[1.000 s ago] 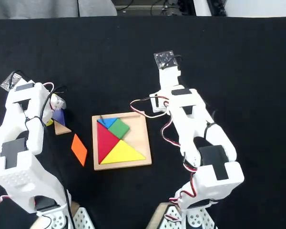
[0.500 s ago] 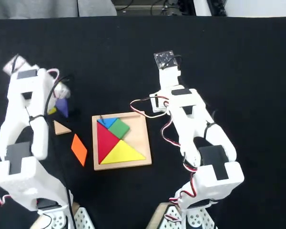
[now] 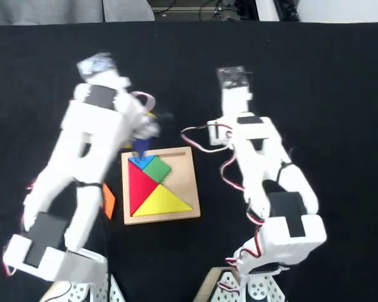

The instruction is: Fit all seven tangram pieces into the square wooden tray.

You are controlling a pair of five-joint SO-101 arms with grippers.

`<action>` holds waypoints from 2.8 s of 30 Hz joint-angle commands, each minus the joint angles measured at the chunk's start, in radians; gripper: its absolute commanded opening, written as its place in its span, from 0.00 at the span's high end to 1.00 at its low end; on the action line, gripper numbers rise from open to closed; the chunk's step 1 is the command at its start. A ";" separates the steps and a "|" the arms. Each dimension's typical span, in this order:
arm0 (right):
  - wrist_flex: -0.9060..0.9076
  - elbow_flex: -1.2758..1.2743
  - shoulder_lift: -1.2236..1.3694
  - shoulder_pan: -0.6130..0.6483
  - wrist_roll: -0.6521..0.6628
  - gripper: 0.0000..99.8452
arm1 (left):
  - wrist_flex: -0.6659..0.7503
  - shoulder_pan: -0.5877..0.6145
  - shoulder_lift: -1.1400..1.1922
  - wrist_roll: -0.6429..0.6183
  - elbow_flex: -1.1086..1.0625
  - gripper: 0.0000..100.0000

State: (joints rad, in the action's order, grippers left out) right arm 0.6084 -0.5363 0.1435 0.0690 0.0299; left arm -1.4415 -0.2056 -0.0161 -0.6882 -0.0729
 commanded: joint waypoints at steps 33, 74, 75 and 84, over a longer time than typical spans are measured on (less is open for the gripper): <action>-0.075 -0.001 -0.107 -0.163 -0.133 0.96 | 0.621 -0.303 0.126 -0.422 -0.401 0.78; 0.663 0.018 -0.357 0.250 0.207 0.99 | 0.703 0.839 -0.649 0.562 -1.041 0.86; 0.666 0.016 -0.357 0.270 0.207 0.99 | 0.767 0.843 -0.658 0.562 -1.087 0.88; 0.632 0.018 -0.217 0.408 0.201 0.99 | 0.835 0.840 -0.651 0.569 -1.122 0.97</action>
State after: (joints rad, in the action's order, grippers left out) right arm 1.2635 -0.5531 -0.1312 0.4526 0.2325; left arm -0.6252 0.6291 -0.6467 -0.1281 -1.1991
